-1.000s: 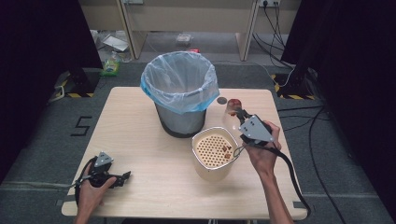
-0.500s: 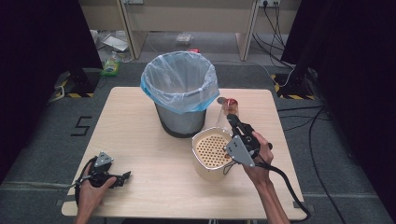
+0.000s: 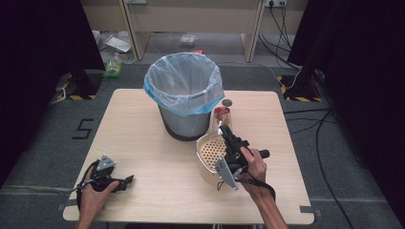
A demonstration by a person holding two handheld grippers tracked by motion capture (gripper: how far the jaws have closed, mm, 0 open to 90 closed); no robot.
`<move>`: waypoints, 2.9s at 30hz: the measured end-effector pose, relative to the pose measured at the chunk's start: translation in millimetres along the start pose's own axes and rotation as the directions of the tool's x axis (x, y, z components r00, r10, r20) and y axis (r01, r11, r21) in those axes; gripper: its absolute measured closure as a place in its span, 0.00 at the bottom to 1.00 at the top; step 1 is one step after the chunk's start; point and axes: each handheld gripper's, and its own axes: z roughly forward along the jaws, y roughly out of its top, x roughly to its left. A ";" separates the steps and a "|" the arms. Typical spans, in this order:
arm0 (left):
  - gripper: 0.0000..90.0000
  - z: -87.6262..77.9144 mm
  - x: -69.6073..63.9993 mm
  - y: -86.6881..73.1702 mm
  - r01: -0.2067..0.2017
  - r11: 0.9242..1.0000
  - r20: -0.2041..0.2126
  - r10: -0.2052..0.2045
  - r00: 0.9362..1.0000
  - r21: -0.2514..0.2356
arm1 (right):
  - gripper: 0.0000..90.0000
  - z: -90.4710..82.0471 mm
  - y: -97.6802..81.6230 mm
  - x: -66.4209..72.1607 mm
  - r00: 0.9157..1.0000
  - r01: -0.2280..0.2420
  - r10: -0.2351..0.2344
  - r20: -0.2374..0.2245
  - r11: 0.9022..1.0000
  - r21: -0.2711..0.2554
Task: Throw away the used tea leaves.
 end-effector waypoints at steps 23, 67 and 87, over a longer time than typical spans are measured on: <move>0.00 0.1 -0.1 0.0 0.001 1.000 0.000 -0.001 1.000 -0.001 | 0.98 3.5 -1.3 4.7 0.975 0.138 -0.144 0.167 0.989 0.049; 0.00 -0.1 0.0 0.1 0.001 1.000 0.000 -0.001 1.000 0.001 | 0.97 42.2 -65.3 -87.2 0.607 -0.779 0.794 -0.031 0.603 0.174; 0.00 0.0 0.0 0.1 0.001 1.000 0.000 -0.001 1.000 0.000 | 0.97 78.7 -69.0 -139.2 0.453 -0.858 0.888 -0.078 0.458 0.234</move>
